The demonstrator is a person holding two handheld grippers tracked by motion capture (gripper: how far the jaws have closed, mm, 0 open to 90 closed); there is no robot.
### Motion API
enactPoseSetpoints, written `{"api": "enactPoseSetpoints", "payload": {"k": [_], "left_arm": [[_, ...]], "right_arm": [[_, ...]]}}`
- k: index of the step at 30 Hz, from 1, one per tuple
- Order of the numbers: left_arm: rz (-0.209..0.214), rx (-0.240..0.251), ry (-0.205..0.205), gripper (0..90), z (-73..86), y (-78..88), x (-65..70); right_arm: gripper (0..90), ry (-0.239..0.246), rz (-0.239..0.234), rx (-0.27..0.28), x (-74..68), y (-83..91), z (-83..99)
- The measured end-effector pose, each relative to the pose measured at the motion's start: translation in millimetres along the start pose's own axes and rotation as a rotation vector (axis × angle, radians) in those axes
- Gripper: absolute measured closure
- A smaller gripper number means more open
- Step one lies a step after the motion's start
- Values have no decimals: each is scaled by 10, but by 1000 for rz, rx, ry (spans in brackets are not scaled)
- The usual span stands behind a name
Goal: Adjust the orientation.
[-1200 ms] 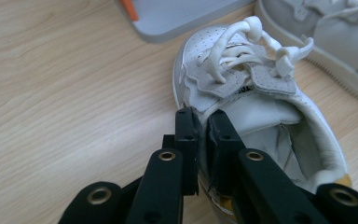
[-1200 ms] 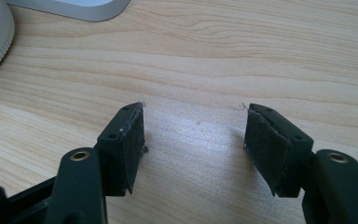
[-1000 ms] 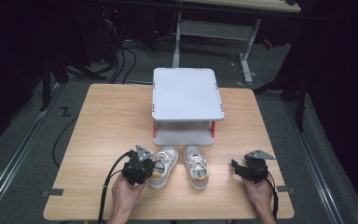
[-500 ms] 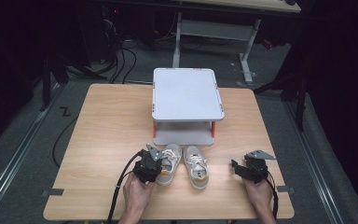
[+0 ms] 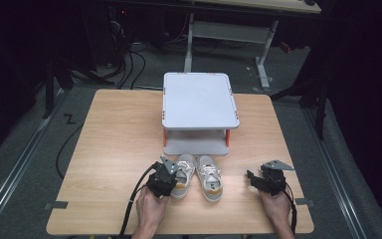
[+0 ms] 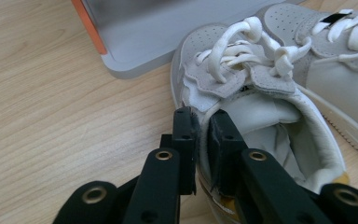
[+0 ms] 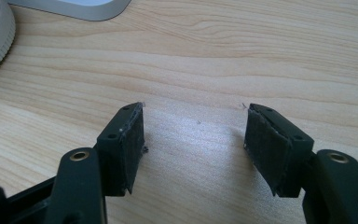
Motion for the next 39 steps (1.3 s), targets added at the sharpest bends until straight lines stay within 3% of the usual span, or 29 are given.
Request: {"api": "enactPoseSetpoints", "payload": {"k": [1, 2, 4, 10, 13, 15, 16, 20, 27, 39], "left_arm": [[0, 0, 0, 798, 0, 0, 0], [32, -1, 17, 787, -2, 6, 21], [53, -4, 28, 770, 1, 11, 38], [76, -8, 37, 739, 7, 28, 51], [126, 6, 53, 692, -2, 79, 38], [129, 12, 53, 669, -1, 87, 33], [135, 23, 58, 607, 11, 95, 3], [158, 49, 87, 496, 40, 114, -72], [190, 75, 121, 358, 77, 136, -160], [224, 130, 118, 325, 39, 246, -276]], "right_arm": [[376, 0, 0, 0, 0, 0, 0], [377, 1, 0, 1, 1, -1, 0], [376, 0, 0, 0, 0, 0, 0], [376, 0, 0, 0, 0, 0, 0], [377, 1, 0, 1, 1, -1, -1], [377, 1, 0, 1, 1, -1, -1], [377, 0, 0, 0, 0, 0, 0], [377, 1, 0, 1, 1, -1, -1], [377, 0, -1, 0, 0, -1, -1], [380, 4, -3, 1, 0, -2, -2]]}}
Point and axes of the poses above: each handheld gripper's, and its own axes: y roughly backward along the jaws, z roughly out of its underside, x roughly to its right, the point moved 5 cm from there along -y, roughly forward along the jaws, and after that the axes turned 2 degrees about x, right-handed, at the moved point
